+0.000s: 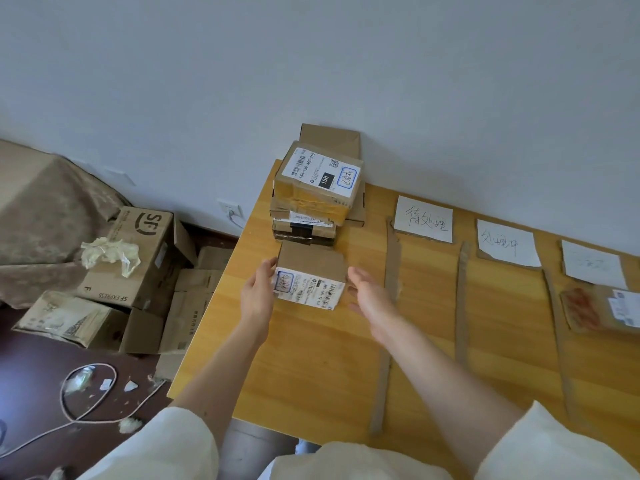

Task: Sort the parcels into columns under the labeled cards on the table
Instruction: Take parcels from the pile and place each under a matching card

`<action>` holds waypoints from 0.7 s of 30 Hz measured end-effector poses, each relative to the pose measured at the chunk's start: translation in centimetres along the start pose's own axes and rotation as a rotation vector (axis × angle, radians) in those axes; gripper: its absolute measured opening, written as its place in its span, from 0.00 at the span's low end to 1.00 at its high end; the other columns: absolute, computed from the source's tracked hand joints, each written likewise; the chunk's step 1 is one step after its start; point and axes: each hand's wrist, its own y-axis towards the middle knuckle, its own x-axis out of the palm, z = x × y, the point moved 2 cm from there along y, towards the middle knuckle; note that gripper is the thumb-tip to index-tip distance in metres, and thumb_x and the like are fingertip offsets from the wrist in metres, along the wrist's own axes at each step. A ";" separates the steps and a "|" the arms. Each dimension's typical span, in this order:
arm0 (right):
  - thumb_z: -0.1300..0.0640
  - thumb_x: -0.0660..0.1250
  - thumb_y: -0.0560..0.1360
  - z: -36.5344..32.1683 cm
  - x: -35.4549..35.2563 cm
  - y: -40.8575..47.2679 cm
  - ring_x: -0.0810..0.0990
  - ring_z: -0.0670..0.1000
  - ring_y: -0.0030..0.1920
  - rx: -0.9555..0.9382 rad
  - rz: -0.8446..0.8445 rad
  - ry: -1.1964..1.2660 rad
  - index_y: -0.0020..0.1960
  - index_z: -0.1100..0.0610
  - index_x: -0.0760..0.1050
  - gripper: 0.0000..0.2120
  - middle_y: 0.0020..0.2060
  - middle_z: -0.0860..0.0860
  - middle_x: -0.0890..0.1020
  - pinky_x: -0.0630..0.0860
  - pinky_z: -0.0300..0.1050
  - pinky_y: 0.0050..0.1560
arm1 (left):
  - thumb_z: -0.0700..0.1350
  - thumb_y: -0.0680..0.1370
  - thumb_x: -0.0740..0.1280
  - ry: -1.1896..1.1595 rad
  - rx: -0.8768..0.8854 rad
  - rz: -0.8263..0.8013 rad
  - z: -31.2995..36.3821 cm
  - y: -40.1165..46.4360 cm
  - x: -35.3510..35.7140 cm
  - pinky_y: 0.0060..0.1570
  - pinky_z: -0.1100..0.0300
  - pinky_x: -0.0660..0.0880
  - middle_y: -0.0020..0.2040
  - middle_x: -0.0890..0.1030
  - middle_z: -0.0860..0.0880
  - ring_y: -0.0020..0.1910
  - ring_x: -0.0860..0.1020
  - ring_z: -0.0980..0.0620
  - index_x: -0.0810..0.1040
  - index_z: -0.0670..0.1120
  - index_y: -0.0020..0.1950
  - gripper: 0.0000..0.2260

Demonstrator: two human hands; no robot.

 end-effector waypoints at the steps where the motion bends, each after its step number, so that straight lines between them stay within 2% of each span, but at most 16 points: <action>1: 0.44 0.55 0.82 0.3 -0.6 -0.2 0.70 0.51 0.69 -0.006 0.015 0.015 0.74 0.48 0.64 0.22 0.71 0.47 0.71 0.66 0.57 0.71 | 0.59 0.79 0.58 -0.020 -0.006 -0.027 0.0 -0.4 0.4 0.57 0.53 0.66 0.46 0.78 0.55 0.44 0.72 0.62 0.77 0.56 0.57 0.14; 3: 0.44 0.56 0.82 0.8 -1.7 -0.7 0.74 0.51 0.65 -0.014 0.034 0.053 0.73 0.49 0.66 0.22 0.67 0.48 0.76 0.68 0.56 0.69 | 0.58 0.79 0.58 -0.064 -0.017 -0.088 -0.2 -1.1 1.2 0.60 0.50 0.72 0.48 0.80 0.52 0.46 0.76 0.59 0.78 0.56 0.54 0.12; 5: 0.45 0.57 0.81 1.2 -2.7 -1.3 0.77 0.50 0.62 -0.026 0.053 0.101 0.72 0.51 0.68 0.21 0.62 0.48 0.80 0.72 0.55 0.67 | 0.56 0.80 0.57 -0.082 -0.007 -0.137 -0.1 -2.0 1.8 0.57 0.52 0.74 0.45 0.81 0.52 0.44 0.77 0.58 0.78 0.56 0.51 0.11; 7: 0.47 0.58 0.82 1.4 -3.7 -2.0 0.79 0.50 0.59 -0.035 0.079 0.143 0.69 0.51 0.70 0.18 0.56 0.49 0.83 0.75 0.53 0.64 | 0.55 0.81 0.55 -0.082 0.006 -0.166 -0.2 -2.7 2.4 0.56 0.52 0.73 0.45 0.80 0.54 0.44 0.77 0.59 0.78 0.55 0.55 0.13; 11: 0.49 0.58 0.82 1.4 -5.2 -3.3 0.82 0.48 0.50 -0.049 0.111 0.171 0.58 0.53 0.77 0.13 0.47 0.50 0.85 0.77 0.41 0.46 | 0.54 0.83 0.51 -0.039 0.031 -0.225 -0.2 -3.8 3.3 0.56 0.52 0.73 0.47 0.80 0.55 0.47 0.77 0.59 0.77 0.55 0.60 0.16; 14: 0.51 0.59 0.82 1.7 -6.1 -3.9 0.83 0.47 0.46 -0.058 0.140 0.175 0.55 0.56 0.78 0.13 0.45 0.49 0.85 0.76 0.38 0.40 | 0.54 0.83 0.49 -0.027 0.040 -0.256 -0.2 -4.3 3.8 0.55 0.53 0.74 0.49 0.81 0.56 0.49 0.76 0.60 0.78 0.56 0.59 0.18; 16: 0.51 0.60 0.81 2.1 -6.6 -4.1 0.84 0.48 0.47 -0.065 0.155 0.173 0.57 0.56 0.78 0.13 0.45 0.49 0.86 0.78 0.40 0.43 | 0.54 0.83 0.49 -0.018 0.043 -0.273 -0.3 -4.7 4.1 0.55 0.53 0.75 0.53 0.81 0.55 0.52 0.76 0.58 0.79 0.55 0.59 0.18; 18: 0.51 0.62 0.80 2.7 -7.0 -4.1 0.84 0.48 0.49 -0.070 0.169 0.171 0.61 0.56 0.76 0.14 0.47 0.49 0.86 0.80 0.44 0.52 | 0.54 0.83 0.50 -0.004 0.047 -0.287 -0.5 -5.0 4.5 0.57 0.51 0.75 0.55 0.81 0.54 0.55 0.76 0.57 0.79 0.55 0.60 0.19; 21: 0.51 0.65 0.79 3.2 -7.6 -4.3 0.83 0.48 0.52 -0.079 0.177 0.184 0.64 0.54 0.75 0.15 0.52 0.49 0.85 0.78 0.50 0.60 | 0.52 0.82 0.51 0.003 0.055 -0.294 -0.7 -5.5 5.1 0.58 0.51 0.74 0.53 0.81 0.55 0.54 0.75 0.59 0.79 0.54 0.62 0.19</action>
